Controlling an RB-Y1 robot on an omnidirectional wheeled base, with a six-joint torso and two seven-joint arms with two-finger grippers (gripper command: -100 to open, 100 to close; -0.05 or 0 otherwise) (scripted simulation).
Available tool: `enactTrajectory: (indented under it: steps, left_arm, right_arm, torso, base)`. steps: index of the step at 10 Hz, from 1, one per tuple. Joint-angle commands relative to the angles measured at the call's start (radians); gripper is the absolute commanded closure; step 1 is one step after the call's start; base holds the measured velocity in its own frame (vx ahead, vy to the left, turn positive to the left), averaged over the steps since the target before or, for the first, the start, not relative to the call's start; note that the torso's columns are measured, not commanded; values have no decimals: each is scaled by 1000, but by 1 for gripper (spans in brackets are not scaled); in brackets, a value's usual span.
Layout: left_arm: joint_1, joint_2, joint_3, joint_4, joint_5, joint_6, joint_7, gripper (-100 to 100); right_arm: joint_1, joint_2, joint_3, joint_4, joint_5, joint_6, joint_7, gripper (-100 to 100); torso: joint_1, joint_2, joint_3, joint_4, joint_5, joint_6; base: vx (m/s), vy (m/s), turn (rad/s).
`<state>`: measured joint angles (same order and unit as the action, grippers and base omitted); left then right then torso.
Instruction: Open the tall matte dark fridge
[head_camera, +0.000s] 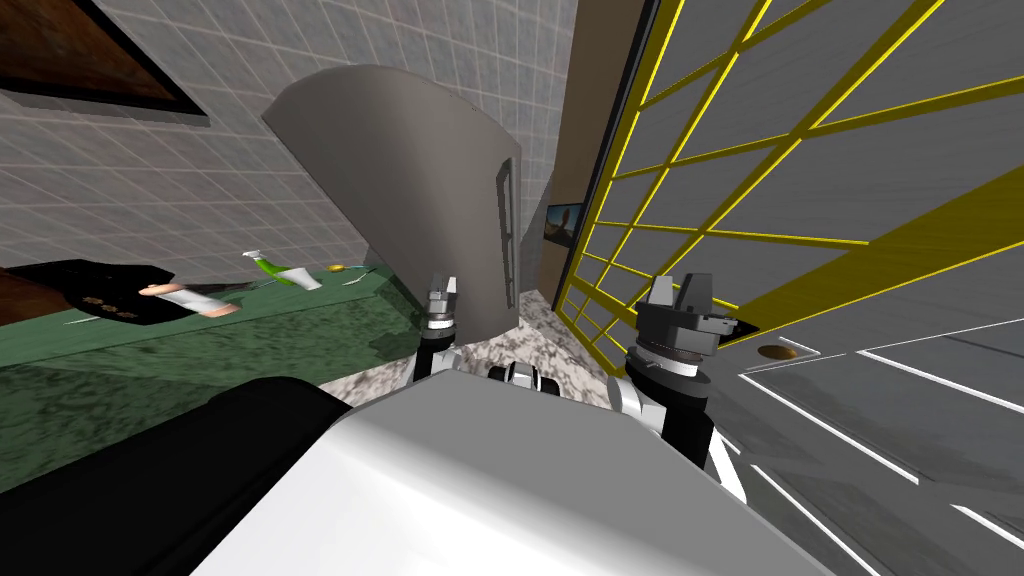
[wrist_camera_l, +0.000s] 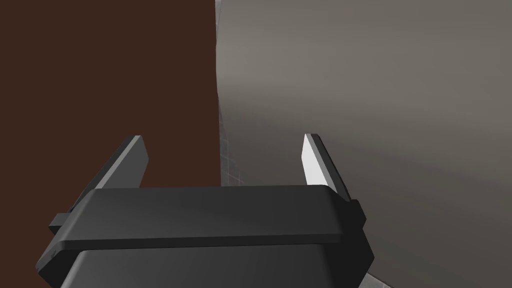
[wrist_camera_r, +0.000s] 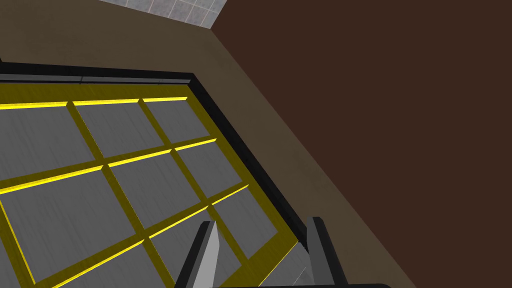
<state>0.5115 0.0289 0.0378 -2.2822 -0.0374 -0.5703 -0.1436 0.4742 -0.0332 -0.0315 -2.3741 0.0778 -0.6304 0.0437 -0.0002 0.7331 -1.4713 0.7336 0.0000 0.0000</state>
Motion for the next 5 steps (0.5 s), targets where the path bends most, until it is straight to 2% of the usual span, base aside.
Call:
enactTrajectory:
  steps: [1,5]
  left_arm:
    - [-6,64,-2,-5,-11,54,0,-100]
    - [-26,126,-4,-34,-37,167,-1,-100]
  right_arm:
    - [0,0,0,0,0,0,0,0]
    - [0,0,0,0,0,0,0,0]
  torso:
    - [0,2,-5,3,0,0]
    - [0,5,-5,4,0,0]
  base:
    - [55,-19,-17]
    - [72,-30,-24]
